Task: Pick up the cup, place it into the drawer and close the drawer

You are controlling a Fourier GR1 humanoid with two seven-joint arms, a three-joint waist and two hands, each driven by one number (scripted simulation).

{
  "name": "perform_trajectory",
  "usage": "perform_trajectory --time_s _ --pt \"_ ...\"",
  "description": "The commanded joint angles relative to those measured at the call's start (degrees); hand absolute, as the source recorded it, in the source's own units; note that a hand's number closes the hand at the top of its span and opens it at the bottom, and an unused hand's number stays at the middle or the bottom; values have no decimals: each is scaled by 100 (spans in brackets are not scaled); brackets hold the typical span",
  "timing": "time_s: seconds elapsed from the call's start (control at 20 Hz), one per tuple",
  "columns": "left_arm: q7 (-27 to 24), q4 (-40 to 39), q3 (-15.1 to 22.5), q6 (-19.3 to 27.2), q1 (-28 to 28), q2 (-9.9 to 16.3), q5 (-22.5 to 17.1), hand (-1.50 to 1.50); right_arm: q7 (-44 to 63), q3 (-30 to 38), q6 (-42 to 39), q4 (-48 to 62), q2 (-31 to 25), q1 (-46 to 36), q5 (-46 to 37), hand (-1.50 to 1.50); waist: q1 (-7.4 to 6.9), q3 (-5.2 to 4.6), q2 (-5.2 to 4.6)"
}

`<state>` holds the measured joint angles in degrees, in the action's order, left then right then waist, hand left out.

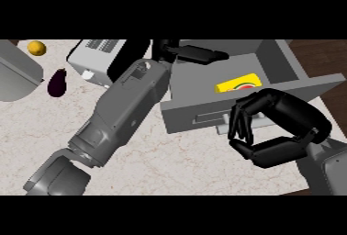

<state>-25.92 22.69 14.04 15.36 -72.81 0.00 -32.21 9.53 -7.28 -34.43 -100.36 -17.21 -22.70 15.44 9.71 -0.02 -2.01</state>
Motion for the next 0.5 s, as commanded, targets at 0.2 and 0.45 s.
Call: perform_trajectory --time_s 0.2,0.45 --pt "-366 -139 -65 223 44 0 -337 -150 -252 -346 -191 -300 -841 439 -1841 -150 -474 12 103" --pt "-599 90 -49 6 351 0 -547 -150 -789 -1015 767 644 -360 829 -3352 -150 -809 11 123"
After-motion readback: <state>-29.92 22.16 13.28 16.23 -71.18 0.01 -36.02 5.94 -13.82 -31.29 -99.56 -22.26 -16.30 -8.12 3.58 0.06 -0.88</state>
